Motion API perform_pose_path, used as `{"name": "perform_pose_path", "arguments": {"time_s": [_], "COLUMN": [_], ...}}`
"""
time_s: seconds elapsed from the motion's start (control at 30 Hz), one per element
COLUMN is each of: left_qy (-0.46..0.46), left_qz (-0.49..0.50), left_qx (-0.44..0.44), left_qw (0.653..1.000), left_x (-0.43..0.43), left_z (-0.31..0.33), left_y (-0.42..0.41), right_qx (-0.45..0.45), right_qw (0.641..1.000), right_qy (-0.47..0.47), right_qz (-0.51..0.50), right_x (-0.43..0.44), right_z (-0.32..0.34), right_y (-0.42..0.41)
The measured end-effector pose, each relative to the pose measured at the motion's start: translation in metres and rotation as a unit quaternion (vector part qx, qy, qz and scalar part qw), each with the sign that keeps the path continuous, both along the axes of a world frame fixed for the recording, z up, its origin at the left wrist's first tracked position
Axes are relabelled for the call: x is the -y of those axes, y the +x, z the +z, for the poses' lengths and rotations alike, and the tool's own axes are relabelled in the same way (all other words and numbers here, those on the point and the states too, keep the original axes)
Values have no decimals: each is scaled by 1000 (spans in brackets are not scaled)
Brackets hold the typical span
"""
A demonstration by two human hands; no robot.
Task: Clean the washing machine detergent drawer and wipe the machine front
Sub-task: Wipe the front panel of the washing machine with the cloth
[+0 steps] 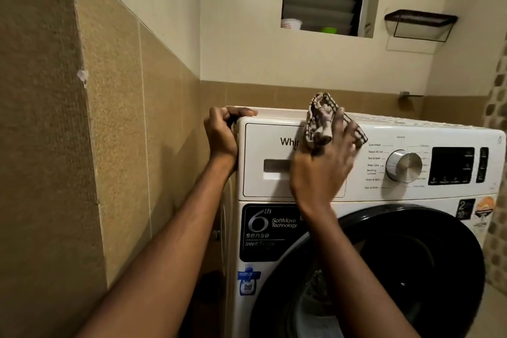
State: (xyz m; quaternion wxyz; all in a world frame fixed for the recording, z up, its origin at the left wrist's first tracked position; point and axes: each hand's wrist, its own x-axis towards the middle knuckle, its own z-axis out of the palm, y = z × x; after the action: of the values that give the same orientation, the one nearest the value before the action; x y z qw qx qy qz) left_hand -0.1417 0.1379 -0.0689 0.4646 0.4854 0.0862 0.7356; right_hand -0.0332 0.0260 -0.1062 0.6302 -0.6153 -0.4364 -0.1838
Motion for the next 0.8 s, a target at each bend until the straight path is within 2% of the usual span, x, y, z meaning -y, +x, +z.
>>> {"name": "perform_pose_path", "arguments": {"time_s": [0.03,0.07,0.13,0.17,0.27,0.3,0.37,0.43,0.5,0.57,0.67,0.73,0.77,0.8], "left_qy": [2,2,0,3,12,10,-5,-41,-47,-56,-53,-38,-34,-35], "left_qz": [-1,3,9,11,-18,-26,-23,-4,10,33,27,6,-10,-28], "left_qx": [0,2,6,-2,-46,-57,-54,-1,53,48,-20,-49,-52,-49], "left_qw": [1000,1000,1000,1000,999,998,998,999,997,997,998,998,998,998], "left_x": [1,2,3,3,6,12,20,20,10,4,5,8,10,9], "left_z": [0,0,-1,0,2,5,12,21,29,31,29,30,31,32], "left_y": [0,0,-1,-4,-17,-21,-28,-40,-57,-70,-71,-68,-65,-62], "right_qx": [21,104,273,276,108,89,134,237,352,474,641,716,731,734], "right_qw": [1000,994,961,960,994,995,988,965,924,864,733,651,634,634], "right_qy": [-4,-14,-32,-34,-21,-34,-75,-114,-149,-167,-212,-243,-245,-238], "right_qz": [12,15,24,25,10,4,5,5,-11,-43,-82,-71,-60,-49], "right_x": [2,1,-2,-2,-1,-1,-3,-7,-11,-12,-6,-3,-2,-1], "right_z": [3,1,-9,-10,8,18,35,46,51,51,36,13,2,-9], "right_y": [-9,-13,-14,-12,-14,-19,-29,-39,-49,-58,-64,-61,-56,-48]}}
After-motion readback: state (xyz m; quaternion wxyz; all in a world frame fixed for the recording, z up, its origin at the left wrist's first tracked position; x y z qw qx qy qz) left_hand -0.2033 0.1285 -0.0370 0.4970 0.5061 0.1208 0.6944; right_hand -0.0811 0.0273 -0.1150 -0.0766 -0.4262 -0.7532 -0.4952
